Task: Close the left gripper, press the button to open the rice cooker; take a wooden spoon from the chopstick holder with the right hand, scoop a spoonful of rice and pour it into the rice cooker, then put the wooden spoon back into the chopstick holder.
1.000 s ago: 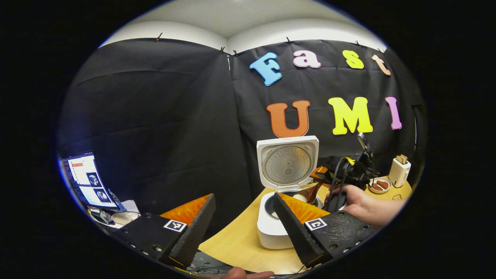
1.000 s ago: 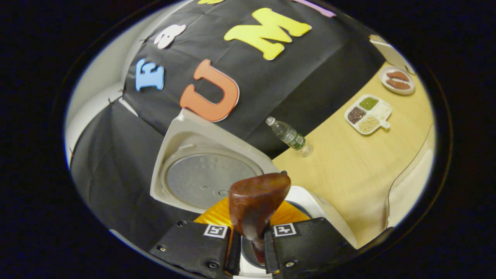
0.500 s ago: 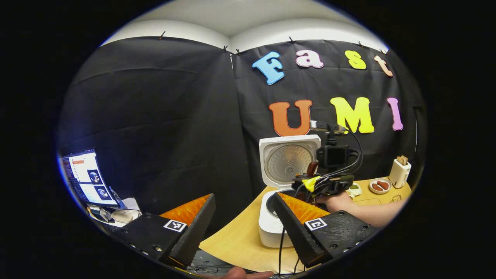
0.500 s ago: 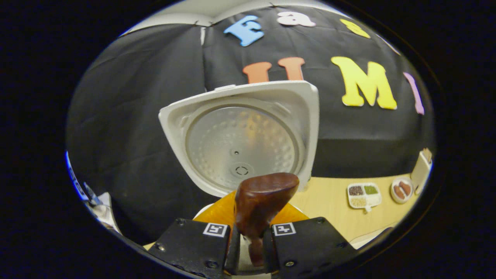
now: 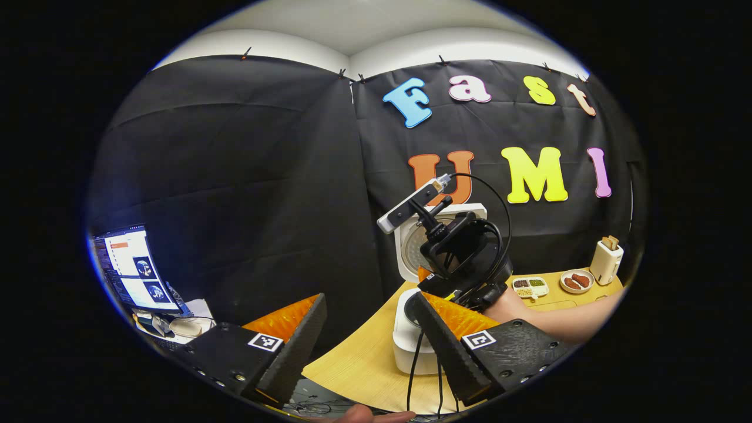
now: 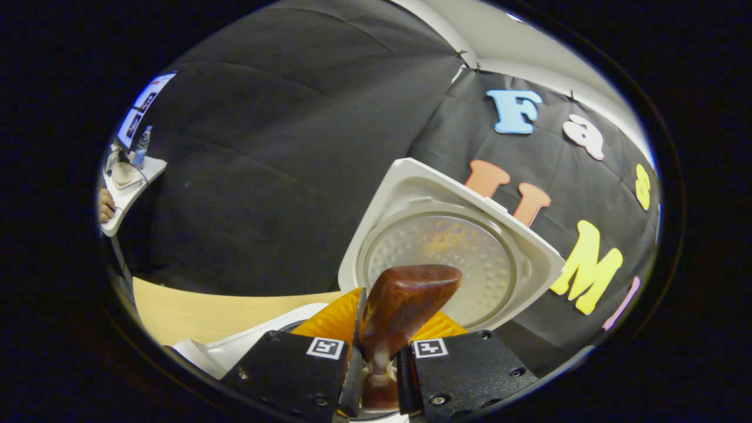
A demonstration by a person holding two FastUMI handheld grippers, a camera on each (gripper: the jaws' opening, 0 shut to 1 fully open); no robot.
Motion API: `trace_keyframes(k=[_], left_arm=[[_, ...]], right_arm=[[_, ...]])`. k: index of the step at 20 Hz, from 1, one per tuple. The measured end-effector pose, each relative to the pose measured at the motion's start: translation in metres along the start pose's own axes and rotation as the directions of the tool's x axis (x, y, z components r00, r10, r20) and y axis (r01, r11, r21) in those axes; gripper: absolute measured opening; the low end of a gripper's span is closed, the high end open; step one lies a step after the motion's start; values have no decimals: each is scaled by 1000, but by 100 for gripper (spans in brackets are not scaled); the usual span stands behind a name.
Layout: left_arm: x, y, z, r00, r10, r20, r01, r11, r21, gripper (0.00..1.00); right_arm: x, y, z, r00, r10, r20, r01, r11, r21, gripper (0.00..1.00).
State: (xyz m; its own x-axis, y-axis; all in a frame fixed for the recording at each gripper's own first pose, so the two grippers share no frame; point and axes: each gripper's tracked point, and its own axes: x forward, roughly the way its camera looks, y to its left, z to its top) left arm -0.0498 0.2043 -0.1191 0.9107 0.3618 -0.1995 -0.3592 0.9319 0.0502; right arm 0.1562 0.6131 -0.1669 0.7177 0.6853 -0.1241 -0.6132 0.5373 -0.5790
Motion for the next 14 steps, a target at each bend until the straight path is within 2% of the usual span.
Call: trace_keyframes(k=[1, 3, 5, 7, 9, 11, 12, 14], left_arm=[[0, 0, 0, 1000, -1, -2, 1, 1000, 1, 95], [-1, 1, 0, 1000, -1, -2, 1, 1000, -2, 95], [0, 1, 0, 1000, -1, -2, 1, 1000, -1, 95], [-1, 3, -1, 1000, 1, 1, -1, 1000, 4, 95], [-1, 4, -1, 1000, -1, -2, 1, 1000, 6, 95], [-1, 3, 1, 1000, -3, 0, 3, 1000, 8, 95], [-1, 2, 3, 1000, -4, 3, 4, 1000, 12, 95], [-1, 0, 4, 1000, -10, 7, 10, 1000, 19, 95]], right_arm=[[-2, 7, 4, 1000, 8, 17, -8, 1000, -20, 30], [-4, 6, 5, 1000, 21, 17, -21, 1000, 11, 29], [0, -6, 2, 1000, 24, 10, -24, 995, 93, 30], [1, -15, 1, 1000, 30, 9, -31, 975, 221, 30], [3, -30, -3, 1000, 26, 11, -28, 925, 379, 30], [-4, -47, 3, 1000, 12, 28, -25, 860, 510, 29], [-8, -56, 5, 999, 6, 32, -24, 816, 578, 29], [-15, -75, 1, 1000, -10, 29, -14, 704, 710, 29]])
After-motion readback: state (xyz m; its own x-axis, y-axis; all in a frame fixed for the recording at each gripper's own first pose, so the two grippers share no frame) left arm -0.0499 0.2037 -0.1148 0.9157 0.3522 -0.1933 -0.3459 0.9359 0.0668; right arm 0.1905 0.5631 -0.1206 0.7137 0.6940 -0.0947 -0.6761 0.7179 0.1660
